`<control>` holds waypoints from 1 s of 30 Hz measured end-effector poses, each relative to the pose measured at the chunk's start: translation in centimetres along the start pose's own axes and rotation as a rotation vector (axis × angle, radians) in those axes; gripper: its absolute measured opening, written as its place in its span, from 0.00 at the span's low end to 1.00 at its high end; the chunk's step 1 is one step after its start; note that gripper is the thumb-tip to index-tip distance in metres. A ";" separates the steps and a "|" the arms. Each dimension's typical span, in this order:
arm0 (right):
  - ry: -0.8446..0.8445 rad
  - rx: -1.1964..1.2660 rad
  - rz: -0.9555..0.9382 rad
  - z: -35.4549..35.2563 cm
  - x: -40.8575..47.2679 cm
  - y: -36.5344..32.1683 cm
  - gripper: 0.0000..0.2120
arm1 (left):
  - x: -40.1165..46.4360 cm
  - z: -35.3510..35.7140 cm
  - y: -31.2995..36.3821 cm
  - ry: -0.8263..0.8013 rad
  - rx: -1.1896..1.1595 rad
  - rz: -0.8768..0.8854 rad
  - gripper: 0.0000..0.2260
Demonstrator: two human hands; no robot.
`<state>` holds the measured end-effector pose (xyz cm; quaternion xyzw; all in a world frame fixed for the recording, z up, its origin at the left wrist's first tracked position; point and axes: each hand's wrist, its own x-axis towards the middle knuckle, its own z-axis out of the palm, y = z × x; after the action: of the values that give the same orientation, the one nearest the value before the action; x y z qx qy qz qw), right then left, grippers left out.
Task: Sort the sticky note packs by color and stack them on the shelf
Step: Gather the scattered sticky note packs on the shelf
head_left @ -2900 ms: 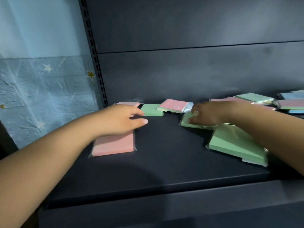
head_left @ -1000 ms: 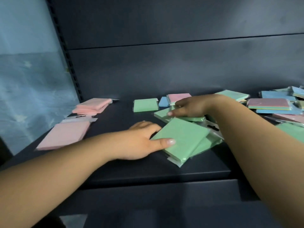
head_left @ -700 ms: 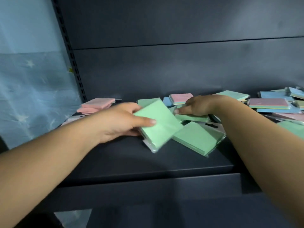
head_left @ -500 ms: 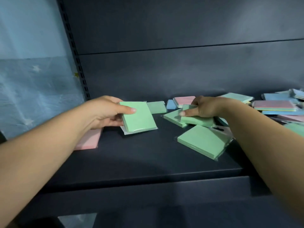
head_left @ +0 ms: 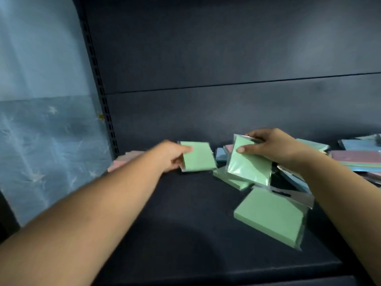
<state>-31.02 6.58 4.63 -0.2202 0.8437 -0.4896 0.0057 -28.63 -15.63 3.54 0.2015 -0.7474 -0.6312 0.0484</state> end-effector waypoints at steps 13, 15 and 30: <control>0.170 -0.249 -0.054 -1.4 1.4 0.6 0.17 | 1.1 2.2 0.7 -0.003 1.074 0.007 0.34; 0.164 -0.237 -0.057 -1.4 1.4 0.6 0.16 | 1.0 1.5 0.8 -0.003 1.208 -0.017 0.34; -0.197 0.076 0.003 1.9 1.1 -1.5 0.06 | 0.3 -2.2 -0.1 0.173 1.370 0.056 0.33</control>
<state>-31.07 3.93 5.05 -0.2658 0.8200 -0.4974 0.0977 -28.17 -17.74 3.81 0.2169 -0.9761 0.0032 -0.0144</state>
